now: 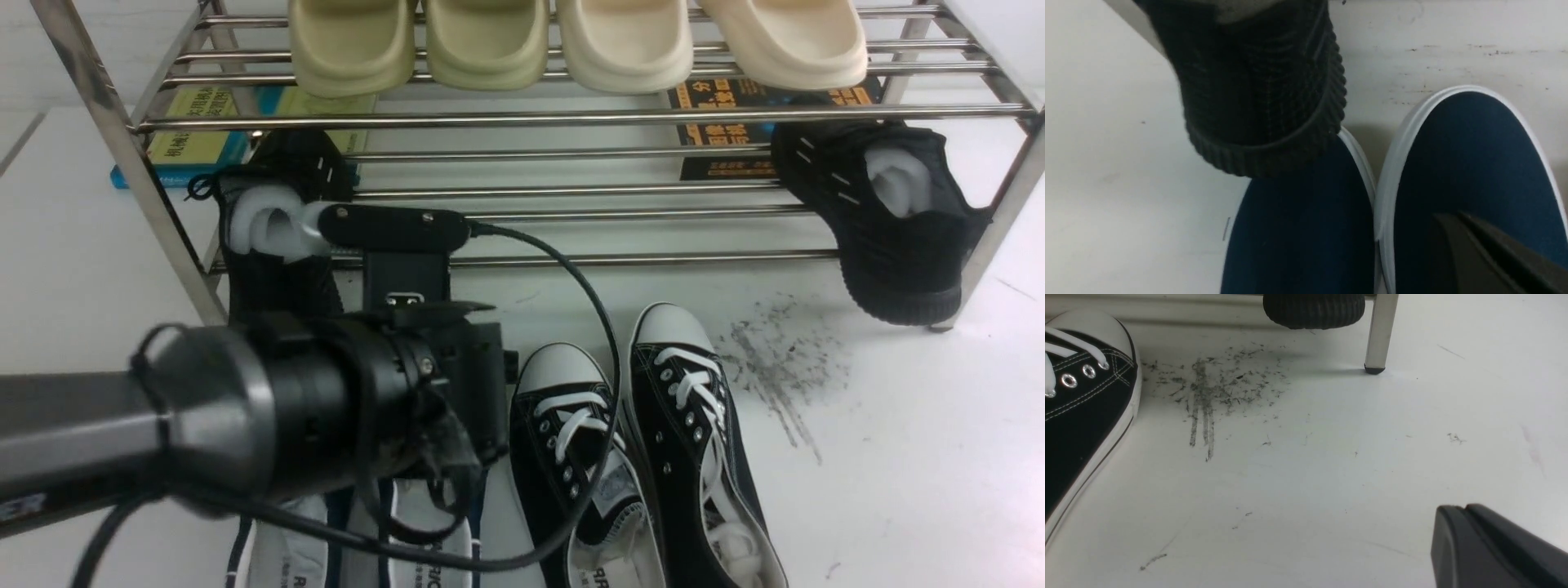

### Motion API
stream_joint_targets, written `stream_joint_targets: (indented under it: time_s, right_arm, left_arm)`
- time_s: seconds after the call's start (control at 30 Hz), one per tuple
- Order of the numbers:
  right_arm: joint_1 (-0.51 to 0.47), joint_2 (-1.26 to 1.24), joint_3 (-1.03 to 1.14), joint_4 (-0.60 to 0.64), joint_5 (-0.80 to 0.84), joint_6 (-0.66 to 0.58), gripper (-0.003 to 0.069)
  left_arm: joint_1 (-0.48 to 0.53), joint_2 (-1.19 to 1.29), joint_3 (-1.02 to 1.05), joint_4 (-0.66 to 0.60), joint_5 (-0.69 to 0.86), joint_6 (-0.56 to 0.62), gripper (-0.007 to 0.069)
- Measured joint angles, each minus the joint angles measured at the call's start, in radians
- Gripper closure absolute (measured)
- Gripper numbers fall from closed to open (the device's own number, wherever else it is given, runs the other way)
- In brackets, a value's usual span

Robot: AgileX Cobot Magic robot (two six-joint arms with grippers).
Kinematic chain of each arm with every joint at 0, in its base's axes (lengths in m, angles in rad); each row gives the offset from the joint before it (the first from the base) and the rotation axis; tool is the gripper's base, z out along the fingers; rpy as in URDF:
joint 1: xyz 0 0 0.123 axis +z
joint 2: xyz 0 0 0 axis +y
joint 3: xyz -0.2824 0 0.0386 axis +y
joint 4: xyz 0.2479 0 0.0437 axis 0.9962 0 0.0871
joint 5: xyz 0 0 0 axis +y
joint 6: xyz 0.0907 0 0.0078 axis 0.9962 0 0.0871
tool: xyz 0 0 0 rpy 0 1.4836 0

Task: Take the shoes off the shelf with your hand on the white table.

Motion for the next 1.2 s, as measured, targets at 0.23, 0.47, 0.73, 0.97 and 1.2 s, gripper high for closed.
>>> stream_joint_targets:
  time_s: [0.23,0.47,0.73,0.97,1.2]
  right_arm:
    - [0.000,0.000,0.000,0.000,0.000,0.000,0.0622]
    - [0.000,0.000,0.000,0.000,0.000,0.000,0.0622]
    - [0.000,0.000,0.000,0.000,0.000,0.000,0.0622]
    - [0.000,0.000,0.000,0.000,0.000,0.000,0.0622]
    - [0.000,0.000,0.000,0.000,0.000,0.000,0.0622]
  left_arm:
    - [0.000,0.092,-0.002,0.001,-0.042,-0.024,0.0624]
    - [0.011,0.095,-0.003,-0.014,-0.167,-0.024,0.0620]
    - [0.012,0.014,-0.003,-0.071,-0.211,-0.024,0.0620]
    - [0.005,-0.179,-0.001,-0.112,-0.133,0.013,0.0620]
    - [0.005,-0.446,-0.001,-0.181,-0.078,0.102,0.0620]
